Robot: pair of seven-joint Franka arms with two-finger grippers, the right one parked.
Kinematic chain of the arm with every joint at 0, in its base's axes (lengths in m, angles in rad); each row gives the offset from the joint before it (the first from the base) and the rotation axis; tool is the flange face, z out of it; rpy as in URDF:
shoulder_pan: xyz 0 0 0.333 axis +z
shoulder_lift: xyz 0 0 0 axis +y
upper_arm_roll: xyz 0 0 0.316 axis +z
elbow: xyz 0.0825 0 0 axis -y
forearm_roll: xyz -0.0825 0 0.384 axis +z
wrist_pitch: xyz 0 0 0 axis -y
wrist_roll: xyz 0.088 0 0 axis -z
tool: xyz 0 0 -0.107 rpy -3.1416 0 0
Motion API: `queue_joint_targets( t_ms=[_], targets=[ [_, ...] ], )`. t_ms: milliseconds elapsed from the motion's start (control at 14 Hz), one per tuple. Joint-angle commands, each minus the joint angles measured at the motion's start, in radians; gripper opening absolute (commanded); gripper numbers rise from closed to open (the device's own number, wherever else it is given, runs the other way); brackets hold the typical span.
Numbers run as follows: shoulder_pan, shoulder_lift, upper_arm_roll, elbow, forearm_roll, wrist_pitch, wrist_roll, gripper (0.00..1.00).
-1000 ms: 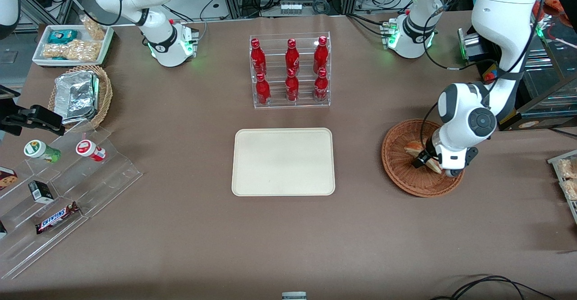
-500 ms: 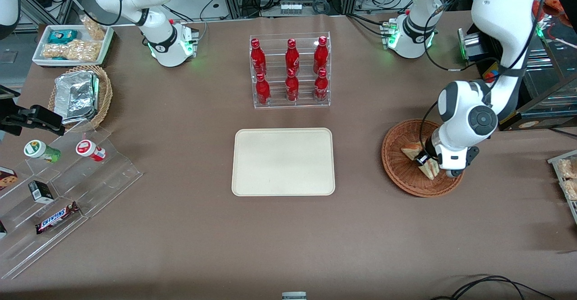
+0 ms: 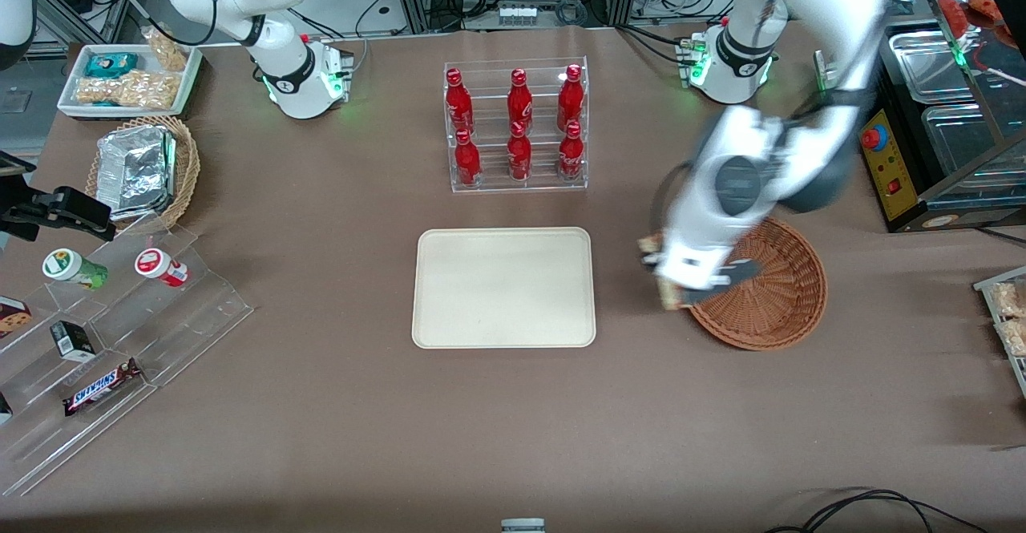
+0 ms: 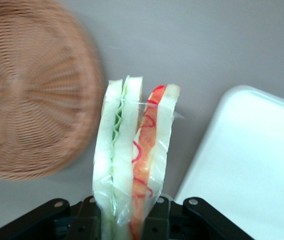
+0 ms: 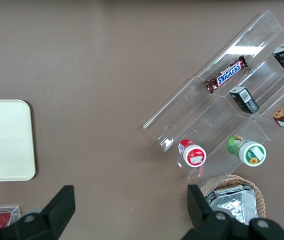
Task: Place sandwich from basket to tray
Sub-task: 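Lift the sandwich and carry it over the cream tray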
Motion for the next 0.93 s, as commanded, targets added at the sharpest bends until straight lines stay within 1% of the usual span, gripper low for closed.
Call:
queue_joint_targets(
  t_ms=[0, 71, 214, 429, 571, 643, 714, 786, 857],
  targets=[
    [-0.148, 0.287, 0.016, 0.279, 0.051, -0.023, -0.012, 0.00],
    [-0.204, 0.333, 0.017, 0.319, 0.048, -0.020, -0.015, 0.00],
    [-0.257, 0.408, 0.014, 0.416, 0.048, -0.020, -0.041, 0.00],
    [-0.286, 0.546, -0.021, 0.612, 0.034, -0.029, -0.096, 0.02],
    [-0.321, 0.601, -0.020, 0.682, 0.039, -0.034, -0.140, 0.04],
    [-0.325, 0.606, -0.020, 0.685, 0.042, -0.029, -0.148, 0.11],
    [-0.326, 0.606, -0.020, 0.685, 0.043, -0.024, -0.150, 0.23],
    [-0.325, 0.605, -0.020, 0.683, 0.042, -0.020, -0.160, 0.48],
    [-0.322, 0.605, -0.018, 0.683, 0.042, -0.020, -0.201, 0.77]
  ],
)
